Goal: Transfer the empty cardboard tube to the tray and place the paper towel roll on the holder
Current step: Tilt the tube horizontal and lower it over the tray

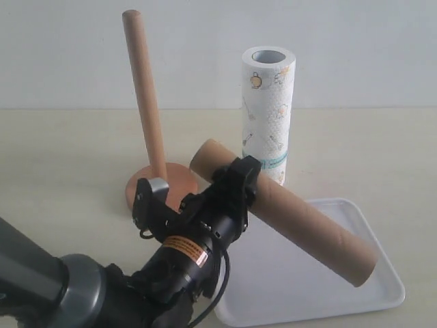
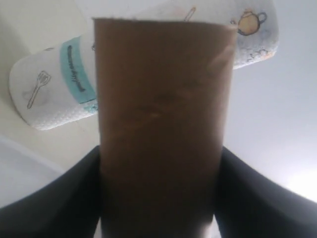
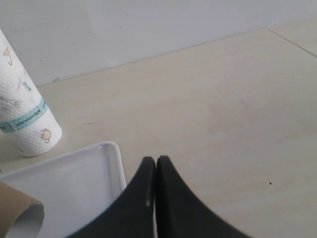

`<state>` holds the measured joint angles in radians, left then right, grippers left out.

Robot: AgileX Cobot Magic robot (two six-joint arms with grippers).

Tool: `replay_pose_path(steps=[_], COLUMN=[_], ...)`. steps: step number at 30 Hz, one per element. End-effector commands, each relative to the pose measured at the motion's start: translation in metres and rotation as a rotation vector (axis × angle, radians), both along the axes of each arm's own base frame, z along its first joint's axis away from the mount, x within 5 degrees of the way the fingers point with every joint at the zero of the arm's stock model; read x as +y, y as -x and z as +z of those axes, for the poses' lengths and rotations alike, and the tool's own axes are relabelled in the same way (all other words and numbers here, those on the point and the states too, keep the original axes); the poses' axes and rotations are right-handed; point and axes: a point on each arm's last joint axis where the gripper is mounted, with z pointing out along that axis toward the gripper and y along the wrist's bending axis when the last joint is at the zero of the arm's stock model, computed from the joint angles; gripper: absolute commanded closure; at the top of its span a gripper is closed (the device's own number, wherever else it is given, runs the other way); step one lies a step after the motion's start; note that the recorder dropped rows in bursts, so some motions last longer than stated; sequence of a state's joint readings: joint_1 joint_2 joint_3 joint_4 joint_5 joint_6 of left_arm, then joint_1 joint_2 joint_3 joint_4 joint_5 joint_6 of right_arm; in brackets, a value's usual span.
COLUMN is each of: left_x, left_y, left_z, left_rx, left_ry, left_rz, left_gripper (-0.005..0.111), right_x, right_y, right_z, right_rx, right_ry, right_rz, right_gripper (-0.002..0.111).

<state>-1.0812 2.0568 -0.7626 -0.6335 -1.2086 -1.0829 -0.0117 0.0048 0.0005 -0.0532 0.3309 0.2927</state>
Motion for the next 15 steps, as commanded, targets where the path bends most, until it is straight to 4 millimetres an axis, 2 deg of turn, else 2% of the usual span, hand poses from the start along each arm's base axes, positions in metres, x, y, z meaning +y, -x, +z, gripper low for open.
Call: replay_pose_path(steps=[1, 6, 10, 15], left_x=[0.001, 0.0, -0.004, -0.017], left_y=[0.009, 0.016, 0.018, 0.017], left_z=[-0.003, -0.018, -0.025, -0.002], left_rx=[0.064, 0.121, 0.104, -0.119], left_ry=[0.081, 0.109, 0.052, -0.152], left_rz=[0.1, 0.133, 0.085, -0.145], left_gripper=[0.103, 0.103, 0.103, 0.103], right_x=[0.0, 0.0, 0.0, 0.0], right_y=[0.0, 0.0, 0.0, 0.0], right_z=[0.001, 0.001, 0.001, 0.001], right_rx=[-0.013, -0.013, -0.013, -0.013], right_ry=[0.009, 0.009, 0.009, 0.009], right_rz=[-0.006, -0.006, -0.006, -0.006], right_gripper=[0.108, 0.108, 0.108, 0.108])
